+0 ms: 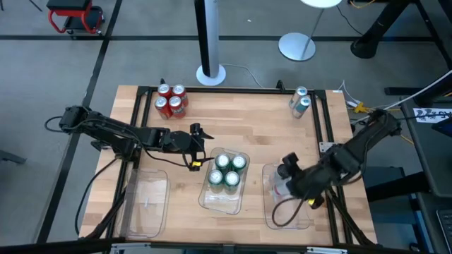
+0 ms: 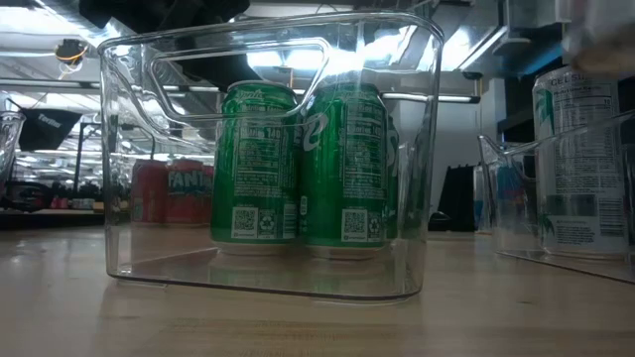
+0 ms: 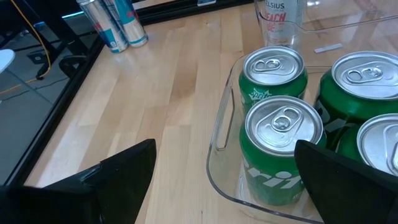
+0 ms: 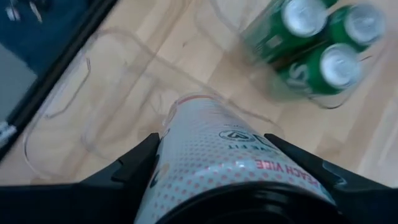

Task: Sort soda cans
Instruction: Put the white-pink soda can into the right transparent bin

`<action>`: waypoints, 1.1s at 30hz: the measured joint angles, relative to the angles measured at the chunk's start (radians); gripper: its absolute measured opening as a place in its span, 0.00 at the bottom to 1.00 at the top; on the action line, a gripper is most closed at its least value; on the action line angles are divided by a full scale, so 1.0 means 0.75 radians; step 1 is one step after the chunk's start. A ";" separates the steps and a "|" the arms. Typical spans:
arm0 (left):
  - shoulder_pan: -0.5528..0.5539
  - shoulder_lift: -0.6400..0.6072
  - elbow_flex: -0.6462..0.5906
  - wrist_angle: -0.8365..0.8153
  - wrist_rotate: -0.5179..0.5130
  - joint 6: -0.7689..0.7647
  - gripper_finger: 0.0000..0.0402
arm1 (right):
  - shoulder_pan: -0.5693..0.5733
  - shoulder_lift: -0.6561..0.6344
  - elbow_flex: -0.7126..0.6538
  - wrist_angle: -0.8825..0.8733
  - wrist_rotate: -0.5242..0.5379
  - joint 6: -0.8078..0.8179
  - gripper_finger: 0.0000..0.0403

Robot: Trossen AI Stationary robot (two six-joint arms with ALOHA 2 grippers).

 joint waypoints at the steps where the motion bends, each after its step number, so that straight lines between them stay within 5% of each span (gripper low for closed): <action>1: 0.000 0.000 0.000 0.000 0.000 0.000 0.92 | 0.012 0.021 0.000 -0.005 0.003 0.001 0.61; 13: -0.001 0.000 0.000 -0.003 0.000 0.047 0.92 | 0.069 0.168 -0.024 -0.143 -0.098 0.237 0.61; 33: -0.001 0.000 0.000 -0.004 0.000 0.054 0.92 | 0.064 0.174 -0.411 0.040 -0.152 0.227 0.62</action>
